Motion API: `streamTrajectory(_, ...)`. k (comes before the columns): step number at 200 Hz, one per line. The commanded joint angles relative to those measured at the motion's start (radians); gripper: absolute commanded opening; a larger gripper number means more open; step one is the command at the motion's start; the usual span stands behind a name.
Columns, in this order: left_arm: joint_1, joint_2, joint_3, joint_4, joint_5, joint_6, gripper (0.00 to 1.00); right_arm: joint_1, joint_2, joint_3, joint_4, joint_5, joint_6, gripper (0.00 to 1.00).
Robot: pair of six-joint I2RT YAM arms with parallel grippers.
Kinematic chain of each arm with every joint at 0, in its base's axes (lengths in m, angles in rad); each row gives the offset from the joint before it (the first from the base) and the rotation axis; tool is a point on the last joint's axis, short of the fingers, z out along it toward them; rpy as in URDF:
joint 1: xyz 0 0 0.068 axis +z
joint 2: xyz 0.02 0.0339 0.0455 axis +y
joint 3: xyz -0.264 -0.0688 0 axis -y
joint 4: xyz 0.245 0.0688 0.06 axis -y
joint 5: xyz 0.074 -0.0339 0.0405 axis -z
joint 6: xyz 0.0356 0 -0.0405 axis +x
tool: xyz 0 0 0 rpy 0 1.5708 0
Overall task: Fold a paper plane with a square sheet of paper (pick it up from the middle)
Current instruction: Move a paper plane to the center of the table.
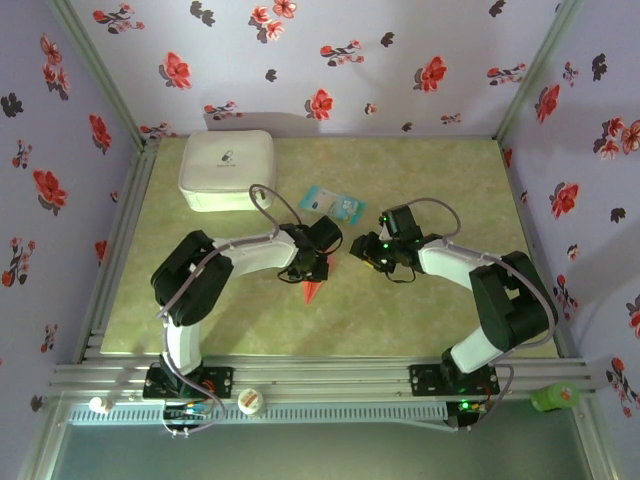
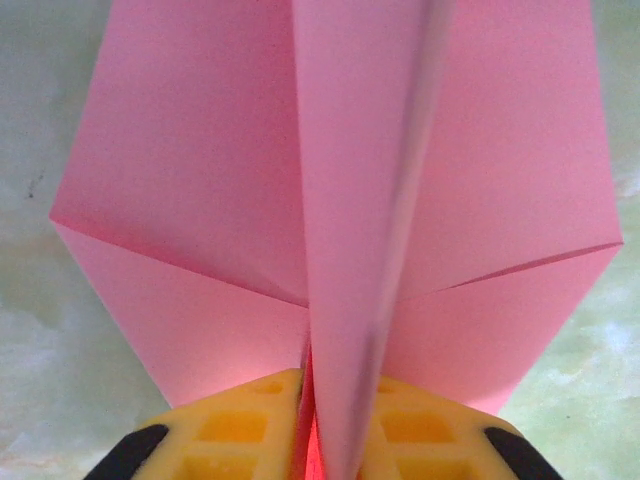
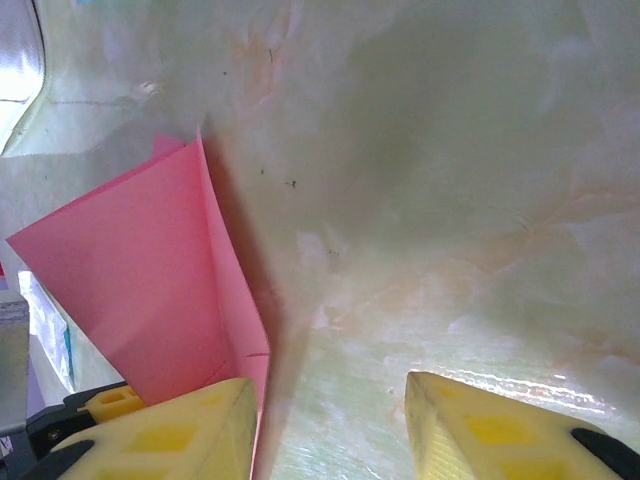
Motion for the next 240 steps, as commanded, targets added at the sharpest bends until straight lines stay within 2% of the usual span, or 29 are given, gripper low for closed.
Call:
streamTrajectory(1,-0.015,0.053,0.001,-0.018,-0.017,-0.05,0.21,-0.009,-0.003,-0.016,0.012,0.006,0.001,0.44)
streamTrajectory(66,-0.032,0.074,0.028,-0.035,-0.055,-0.171,0.32,-0.033,-0.044,-0.019,-0.012,-0.001,-0.018,0.44)
streamTrajectory(99,-0.045,0.088,0.058,-0.058,-0.083,-0.245,0.34,-0.055,-0.062,-0.024,-0.025,-0.013,-0.033,0.44)
streamTrajectory(162,-0.057,0.074,0.099,-0.106,-0.148,-0.248,0.34,-0.067,-0.077,-0.02,-0.044,-0.02,-0.048,0.45)
streamTrajectory(240,-0.062,0.04,0.145,-0.108,-0.145,-0.275,0.35,-0.068,-0.072,-0.016,-0.036,-0.01,-0.038,0.45)
